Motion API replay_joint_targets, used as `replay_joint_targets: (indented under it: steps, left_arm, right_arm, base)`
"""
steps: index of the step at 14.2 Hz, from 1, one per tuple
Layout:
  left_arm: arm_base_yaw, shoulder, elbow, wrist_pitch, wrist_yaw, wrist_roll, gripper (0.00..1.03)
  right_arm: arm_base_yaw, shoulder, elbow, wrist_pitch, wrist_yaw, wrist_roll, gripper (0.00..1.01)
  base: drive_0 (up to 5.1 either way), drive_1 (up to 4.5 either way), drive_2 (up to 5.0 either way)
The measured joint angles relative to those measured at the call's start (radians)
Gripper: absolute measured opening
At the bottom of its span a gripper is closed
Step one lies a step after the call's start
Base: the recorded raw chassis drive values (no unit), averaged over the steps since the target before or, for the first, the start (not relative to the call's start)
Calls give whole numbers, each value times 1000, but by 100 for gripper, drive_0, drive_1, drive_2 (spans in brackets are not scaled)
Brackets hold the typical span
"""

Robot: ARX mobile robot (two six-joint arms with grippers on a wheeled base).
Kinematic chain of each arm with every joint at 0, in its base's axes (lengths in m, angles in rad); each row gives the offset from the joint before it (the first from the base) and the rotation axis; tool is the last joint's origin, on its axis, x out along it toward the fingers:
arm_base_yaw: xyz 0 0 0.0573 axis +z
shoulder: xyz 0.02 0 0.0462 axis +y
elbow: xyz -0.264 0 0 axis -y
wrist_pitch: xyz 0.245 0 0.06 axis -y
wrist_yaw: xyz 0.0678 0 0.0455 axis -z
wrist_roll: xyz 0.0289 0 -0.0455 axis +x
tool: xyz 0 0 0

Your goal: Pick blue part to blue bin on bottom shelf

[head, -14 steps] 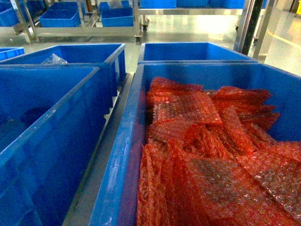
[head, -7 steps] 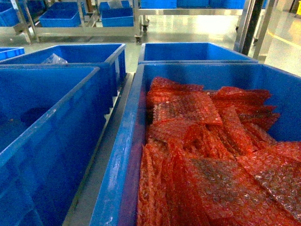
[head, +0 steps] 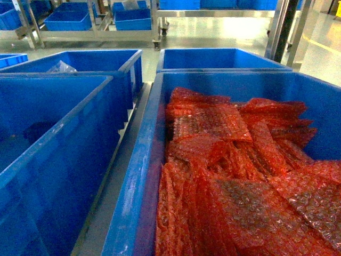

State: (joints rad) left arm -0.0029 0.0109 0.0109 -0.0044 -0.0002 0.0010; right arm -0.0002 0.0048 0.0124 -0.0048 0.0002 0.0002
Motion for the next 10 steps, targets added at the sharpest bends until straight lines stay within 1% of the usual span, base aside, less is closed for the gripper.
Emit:
replay_joint_targets:
  steps: [10]
  left_arm:
    - [0, 0, 0, 0, 0, 0, 98]
  right_arm:
    - [0, 0, 0, 0, 0, 0, 98]
  base:
    - [0, 0, 0]
